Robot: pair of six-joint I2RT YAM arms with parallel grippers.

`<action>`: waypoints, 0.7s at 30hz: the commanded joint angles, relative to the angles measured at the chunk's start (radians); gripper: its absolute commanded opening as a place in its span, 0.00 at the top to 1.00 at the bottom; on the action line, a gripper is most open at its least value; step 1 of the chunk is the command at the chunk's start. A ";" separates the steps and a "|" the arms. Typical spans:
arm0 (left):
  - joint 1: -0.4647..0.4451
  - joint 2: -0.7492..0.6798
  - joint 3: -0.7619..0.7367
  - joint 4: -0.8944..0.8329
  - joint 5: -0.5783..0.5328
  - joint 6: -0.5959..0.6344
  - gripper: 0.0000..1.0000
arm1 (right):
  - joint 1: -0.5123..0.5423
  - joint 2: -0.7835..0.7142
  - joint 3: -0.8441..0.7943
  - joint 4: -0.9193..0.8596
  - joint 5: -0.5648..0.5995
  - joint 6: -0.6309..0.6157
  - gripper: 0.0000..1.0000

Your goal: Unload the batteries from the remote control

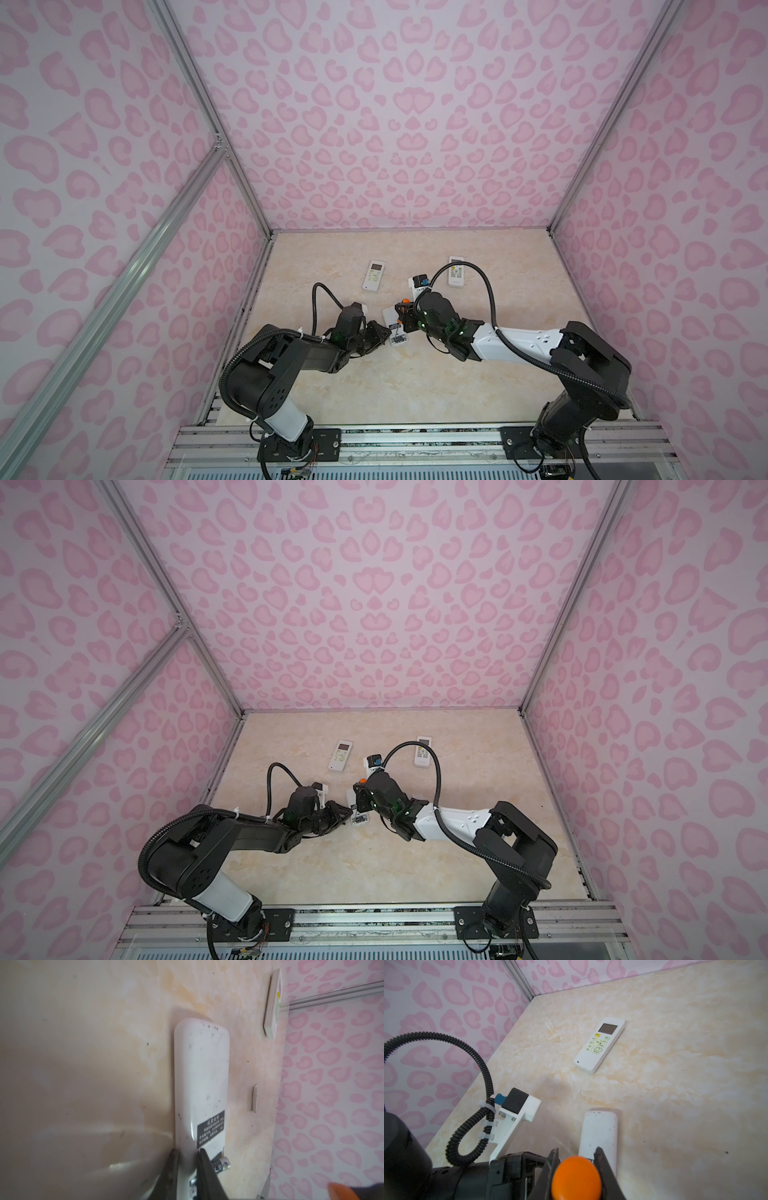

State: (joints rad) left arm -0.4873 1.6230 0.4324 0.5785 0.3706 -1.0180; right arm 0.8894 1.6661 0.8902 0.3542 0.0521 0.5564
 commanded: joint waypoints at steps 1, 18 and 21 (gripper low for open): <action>-0.002 -0.001 -0.001 -0.114 -0.001 0.022 0.80 | 0.005 0.025 0.003 0.041 0.006 -0.015 1.00; 0.000 0.001 0.005 -0.122 0.002 0.027 0.80 | 0.008 0.065 0.027 0.038 0.014 -0.047 1.00; 0.000 0.001 0.007 -0.123 0.001 0.027 0.80 | 0.011 0.060 0.032 0.011 0.032 -0.067 1.00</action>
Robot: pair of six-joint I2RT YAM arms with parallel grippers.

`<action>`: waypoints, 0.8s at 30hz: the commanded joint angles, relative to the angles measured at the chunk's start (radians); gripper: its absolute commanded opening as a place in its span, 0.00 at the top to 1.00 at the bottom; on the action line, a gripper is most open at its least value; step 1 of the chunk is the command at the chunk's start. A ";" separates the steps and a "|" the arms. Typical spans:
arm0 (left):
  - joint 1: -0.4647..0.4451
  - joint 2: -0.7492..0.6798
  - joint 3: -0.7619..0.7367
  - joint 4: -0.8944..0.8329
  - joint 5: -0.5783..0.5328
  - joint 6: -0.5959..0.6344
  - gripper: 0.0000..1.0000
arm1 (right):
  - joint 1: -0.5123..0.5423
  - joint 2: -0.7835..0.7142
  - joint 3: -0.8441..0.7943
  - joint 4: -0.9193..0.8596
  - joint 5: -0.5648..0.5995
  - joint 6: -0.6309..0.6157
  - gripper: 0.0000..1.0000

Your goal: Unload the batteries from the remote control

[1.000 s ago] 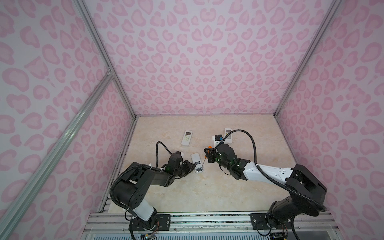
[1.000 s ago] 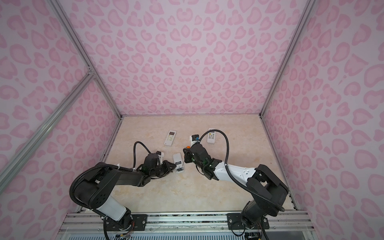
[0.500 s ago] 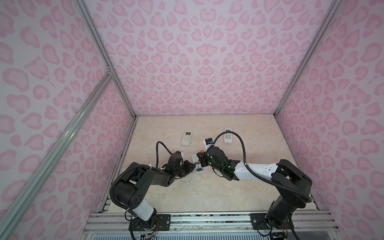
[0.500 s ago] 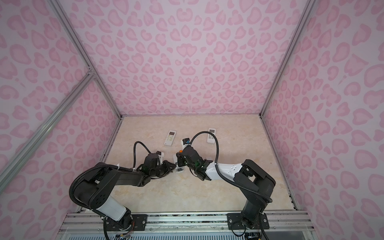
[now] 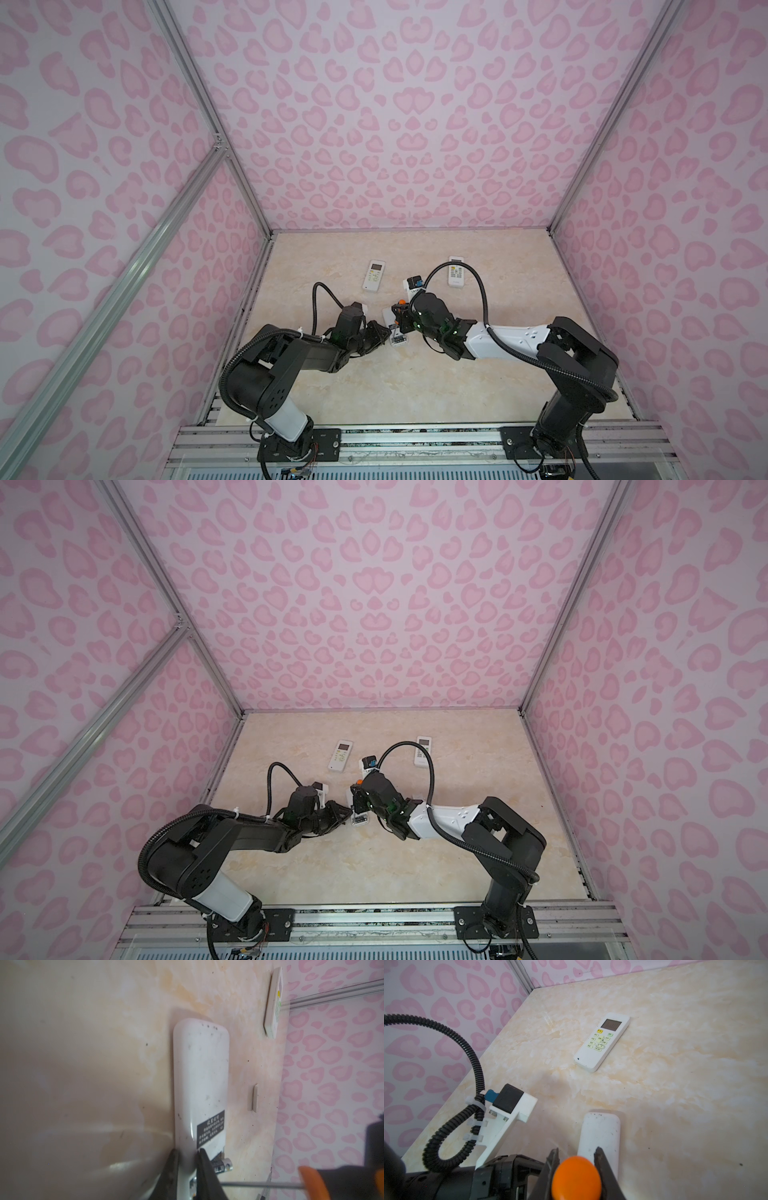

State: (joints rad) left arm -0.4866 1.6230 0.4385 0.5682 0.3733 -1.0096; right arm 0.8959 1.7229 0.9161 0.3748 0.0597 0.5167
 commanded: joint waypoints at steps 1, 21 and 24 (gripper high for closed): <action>-0.001 0.000 0.000 -0.115 -0.002 0.019 0.80 | 0.006 0.000 0.008 -0.022 0.031 -0.036 1.00; -0.001 0.003 0.003 -0.122 -0.007 0.028 0.81 | 0.007 -0.067 0.002 -0.134 0.152 -0.151 1.00; -0.001 0.004 0.003 -0.121 -0.008 0.028 0.81 | 0.006 -0.077 0.003 -0.145 0.165 -0.163 1.00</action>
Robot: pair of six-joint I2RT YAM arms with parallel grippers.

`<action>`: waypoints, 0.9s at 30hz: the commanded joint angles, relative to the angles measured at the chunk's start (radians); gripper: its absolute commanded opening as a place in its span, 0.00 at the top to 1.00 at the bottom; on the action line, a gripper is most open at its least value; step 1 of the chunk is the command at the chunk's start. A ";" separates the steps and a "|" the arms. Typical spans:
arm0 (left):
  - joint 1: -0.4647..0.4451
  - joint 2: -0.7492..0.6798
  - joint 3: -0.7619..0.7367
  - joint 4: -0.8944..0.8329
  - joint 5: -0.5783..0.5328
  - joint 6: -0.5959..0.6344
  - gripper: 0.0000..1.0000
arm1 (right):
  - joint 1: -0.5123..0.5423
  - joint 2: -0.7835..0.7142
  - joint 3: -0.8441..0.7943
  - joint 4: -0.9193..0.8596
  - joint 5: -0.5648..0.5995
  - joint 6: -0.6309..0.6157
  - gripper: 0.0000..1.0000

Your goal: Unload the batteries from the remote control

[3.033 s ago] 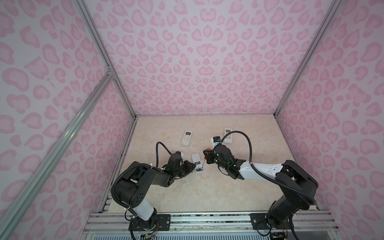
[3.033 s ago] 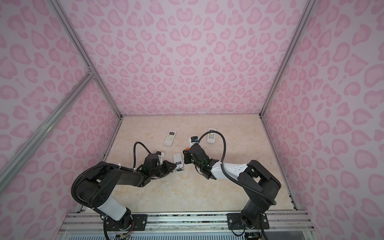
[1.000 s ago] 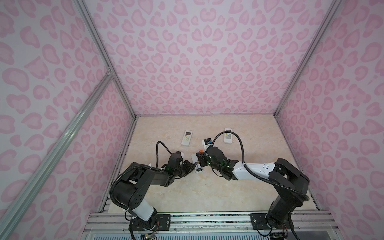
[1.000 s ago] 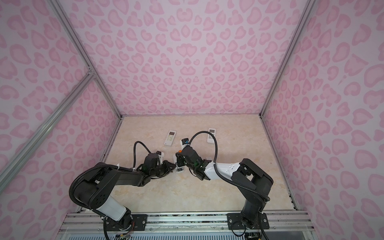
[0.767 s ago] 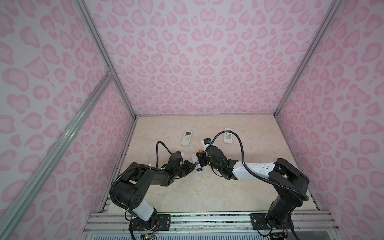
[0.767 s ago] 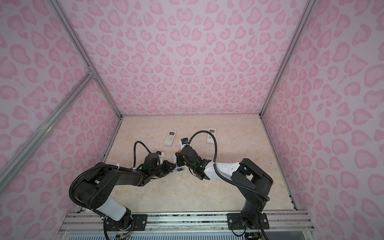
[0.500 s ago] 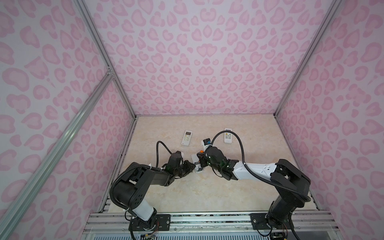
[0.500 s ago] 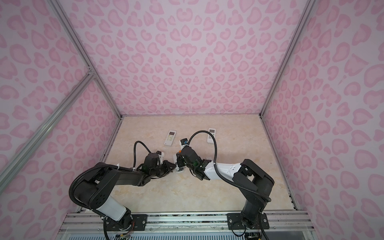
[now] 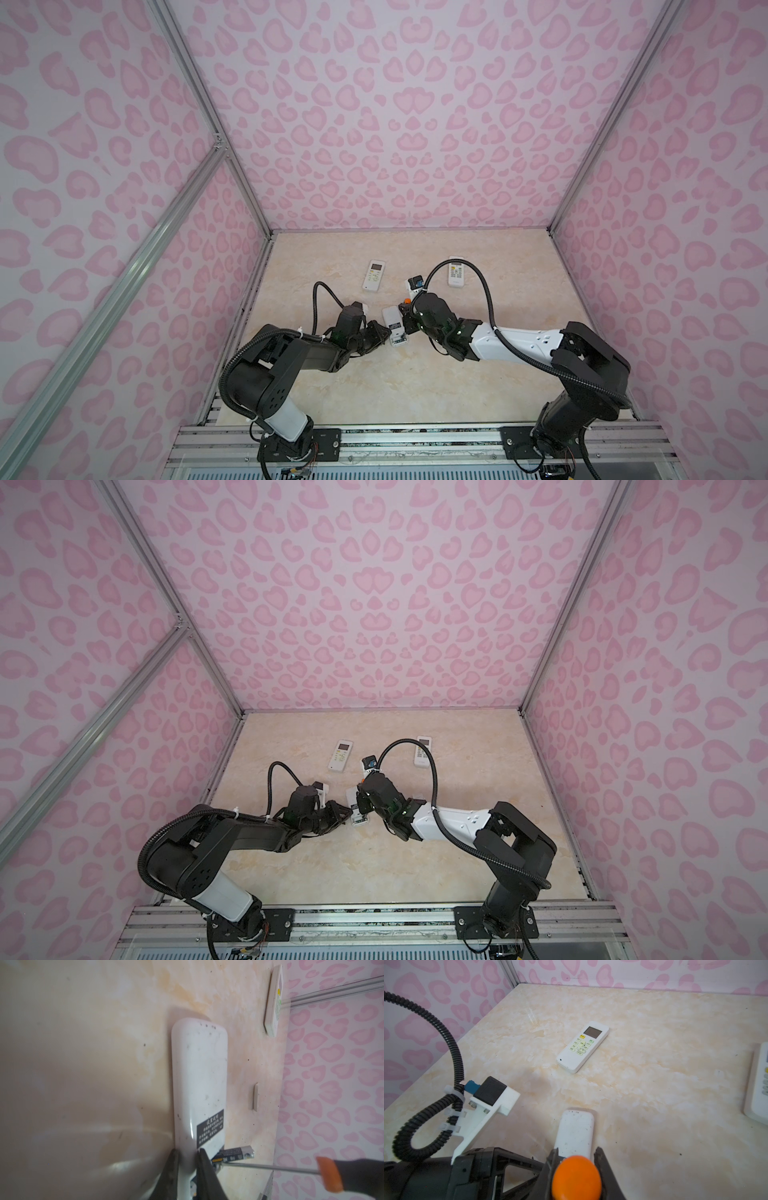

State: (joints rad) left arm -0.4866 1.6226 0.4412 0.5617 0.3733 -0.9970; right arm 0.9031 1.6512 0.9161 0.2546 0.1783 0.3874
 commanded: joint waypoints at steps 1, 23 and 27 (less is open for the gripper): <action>-0.001 0.005 0.000 -0.115 -0.007 0.015 0.81 | -0.001 -0.007 0.004 -0.027 0.050 -0.036 1.00; -0.001 -0.014 -0.003 -0.125 -0.011 0.017 0.81 | 0.061 0.038 0.065 0.028 -0.042 -0.047 1.00; -0.001 -0.016 -0.005 -0.126 -0.010 0.017 0.81 | 0.064 0.064 0.070 0.043 -0.050 -0.057 1.00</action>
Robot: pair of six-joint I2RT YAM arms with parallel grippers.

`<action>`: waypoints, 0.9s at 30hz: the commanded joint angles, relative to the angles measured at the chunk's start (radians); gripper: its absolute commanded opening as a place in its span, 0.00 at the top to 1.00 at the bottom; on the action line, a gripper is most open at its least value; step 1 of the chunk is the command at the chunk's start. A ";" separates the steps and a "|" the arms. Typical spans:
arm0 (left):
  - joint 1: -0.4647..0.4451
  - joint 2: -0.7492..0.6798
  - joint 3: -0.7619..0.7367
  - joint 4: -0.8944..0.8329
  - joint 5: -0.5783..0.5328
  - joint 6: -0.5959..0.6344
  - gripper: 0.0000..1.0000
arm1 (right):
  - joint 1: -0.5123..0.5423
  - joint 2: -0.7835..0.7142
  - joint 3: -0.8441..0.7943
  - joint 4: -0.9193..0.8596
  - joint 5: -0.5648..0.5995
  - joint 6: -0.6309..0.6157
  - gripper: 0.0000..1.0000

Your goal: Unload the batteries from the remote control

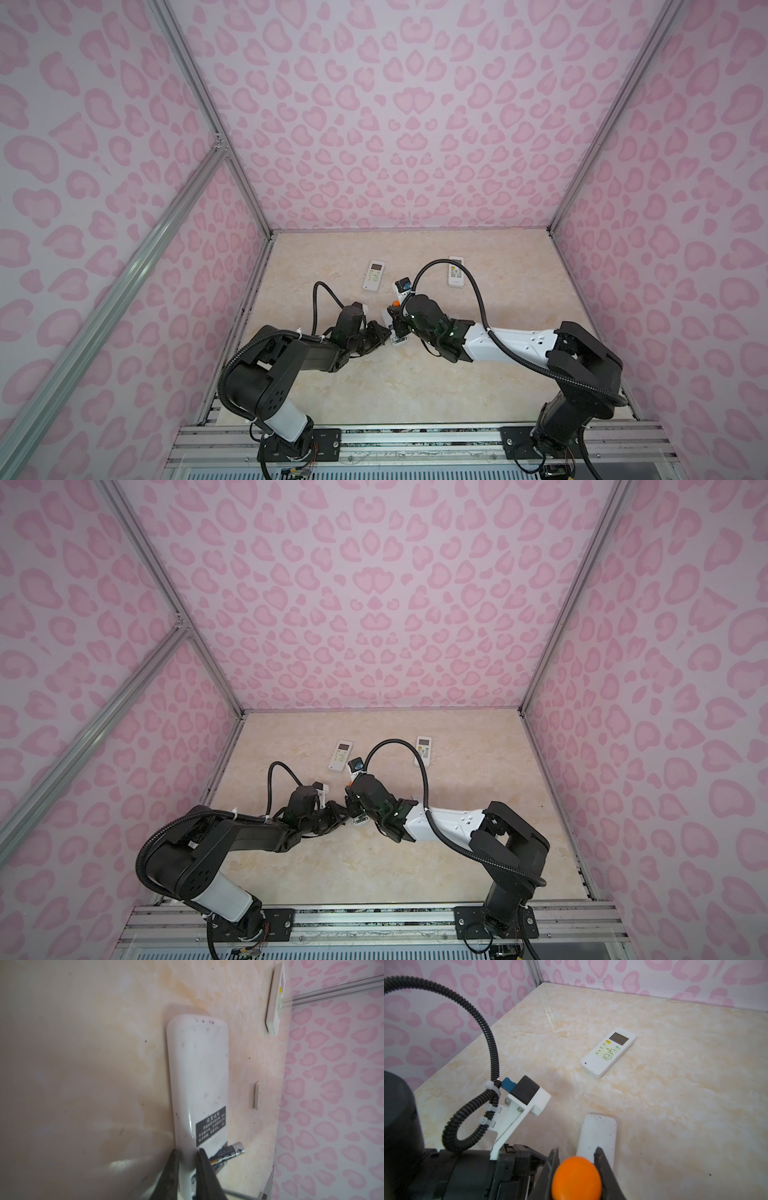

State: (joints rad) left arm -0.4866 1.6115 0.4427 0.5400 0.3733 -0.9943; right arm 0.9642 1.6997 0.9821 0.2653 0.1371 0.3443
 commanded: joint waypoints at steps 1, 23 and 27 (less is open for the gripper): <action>-0.001 -0.004 -0.007 -0.104 -0.010 0.015 0.81 | 0.003 0.022 0.008 0.033 -0.004 -0.018 1.00; -0.001 -0.001 -0.003 -0.106 -0.010 0.020 0.81 | 0.006 0.021 0.022 -0.041 0.147 -0.153 1.00; -0.001 0.000 -0.002 -0.110 -0.010 0.023 0.81 | 0.007 0.012 0.026 -0.063 0.208 -0.182 1.00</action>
State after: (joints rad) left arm -0.4870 1.6070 0.4408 0.5323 0.3752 -0.9920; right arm 0.9707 1.7176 1.0035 0.2321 0.2562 0.2119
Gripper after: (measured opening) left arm 0.192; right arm 0.210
